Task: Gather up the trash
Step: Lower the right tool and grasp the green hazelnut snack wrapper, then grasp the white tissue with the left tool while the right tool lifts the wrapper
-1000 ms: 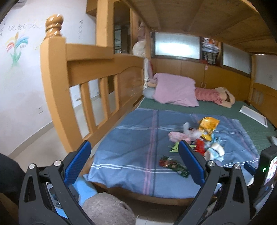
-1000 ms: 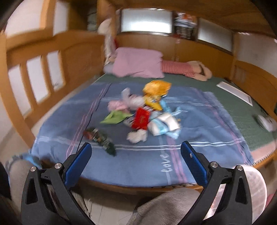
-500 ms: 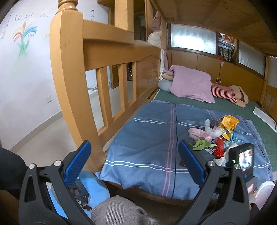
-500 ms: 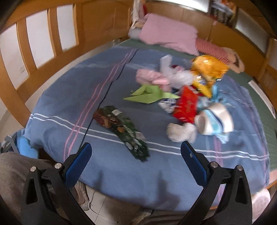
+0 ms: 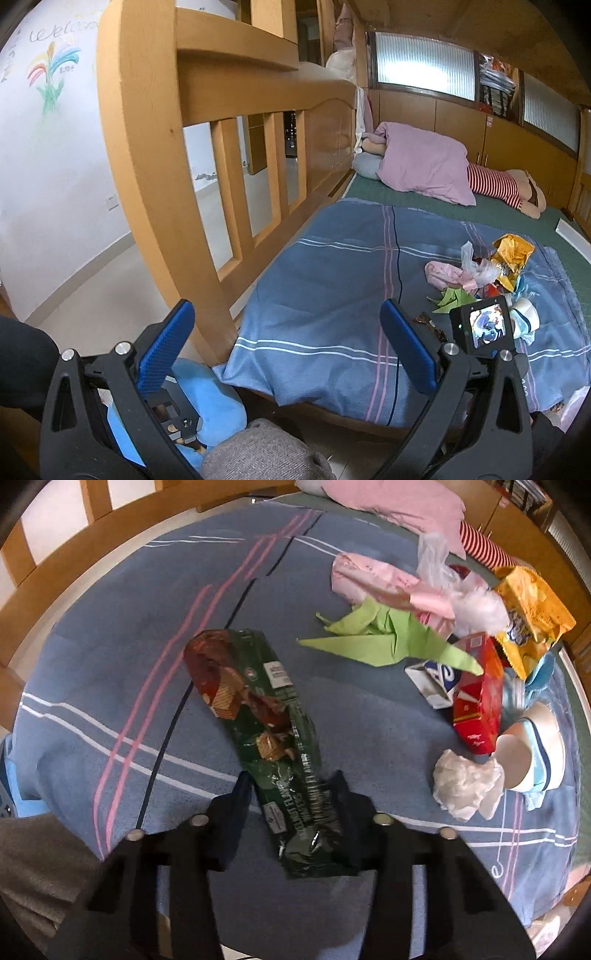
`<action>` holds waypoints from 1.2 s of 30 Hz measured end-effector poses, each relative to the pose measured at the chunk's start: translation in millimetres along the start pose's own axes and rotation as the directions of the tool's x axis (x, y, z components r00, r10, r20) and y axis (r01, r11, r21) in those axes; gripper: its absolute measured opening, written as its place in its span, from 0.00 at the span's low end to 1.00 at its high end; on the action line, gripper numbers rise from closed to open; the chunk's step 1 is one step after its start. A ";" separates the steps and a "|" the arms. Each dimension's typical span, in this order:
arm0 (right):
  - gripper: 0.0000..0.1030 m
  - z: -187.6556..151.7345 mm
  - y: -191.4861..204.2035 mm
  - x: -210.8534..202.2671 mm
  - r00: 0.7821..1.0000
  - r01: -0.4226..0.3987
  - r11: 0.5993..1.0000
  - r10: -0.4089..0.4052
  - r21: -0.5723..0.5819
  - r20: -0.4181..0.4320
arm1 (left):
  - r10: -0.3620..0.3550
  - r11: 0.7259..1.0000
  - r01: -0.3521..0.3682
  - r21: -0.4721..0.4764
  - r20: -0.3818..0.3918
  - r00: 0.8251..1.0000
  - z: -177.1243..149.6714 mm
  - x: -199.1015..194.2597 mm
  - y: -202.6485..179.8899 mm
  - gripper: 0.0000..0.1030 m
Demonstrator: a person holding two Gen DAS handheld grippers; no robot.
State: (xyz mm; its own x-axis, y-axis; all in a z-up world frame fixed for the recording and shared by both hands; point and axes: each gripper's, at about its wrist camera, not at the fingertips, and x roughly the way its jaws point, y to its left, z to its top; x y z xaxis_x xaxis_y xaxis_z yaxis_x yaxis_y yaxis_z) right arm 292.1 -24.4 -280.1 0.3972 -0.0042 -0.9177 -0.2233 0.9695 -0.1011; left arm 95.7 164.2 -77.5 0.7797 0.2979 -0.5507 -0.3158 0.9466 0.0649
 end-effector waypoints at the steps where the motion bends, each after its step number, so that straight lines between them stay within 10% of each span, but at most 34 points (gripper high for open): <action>1: 0.32 -0.3 -2.5 -1.2 1.000 -0.014 1.000 0.014 0.013 -0.001 | -0.001 1.000 0.001 0.010 -0.002 1.000 -0.2 1.5 -2.9 0.97; 11: 0.19 -58.3 -99.0 -91.7 0.978 -0.124 0.964 0.078 0.235 0.193 | -0.149 0.979 0.154 0.134 -0.045 0.988 -14.4 27.7 -82.4 0.97; 18: 0.19 -125.8 -191.6 -126.7 0.961 -0.074 0.877 -0.066 0.476 0.270 | -0.414 0.846 0.445 0.294 -0.163 0.895 -57.0 65.6 -205.1 0.97; 25: 0.19 -158.2 -231.8 -131.2 0.950 -0.120 0.806 -0.076 0.579 0.303 | -0.494 0.707 0.574 0.414 -0.292 0.819 -98.4 109.3 -308.4 0.97; 31: 0.19 -164.1 -244.6 -129.0 0.949 -0.169 0.785 -0.033 0.596 0.314 | -0.477 0.705 0.585 0.400 -0.342 0.809 -105.3 147.6 -340.8 0.97; 36: 0.19 -165.8 -251.4 -127.2 0.944 -0.203 0.771 -0.008 0.603 0.329 | -0.440 0.721 0.582 0.376 -0.401 0.804 -114.1 167.3 -345.3 0.30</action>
State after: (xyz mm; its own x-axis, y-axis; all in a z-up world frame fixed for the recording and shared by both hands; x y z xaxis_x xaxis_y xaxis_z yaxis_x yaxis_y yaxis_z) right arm 150.1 -308.3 -201.6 0.6694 0.0687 -0.7397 0.2840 0.8964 0.3403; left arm 273.6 -126.9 -286.9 0.5490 -0.2267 -0.8045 0.4295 0.9023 0.0388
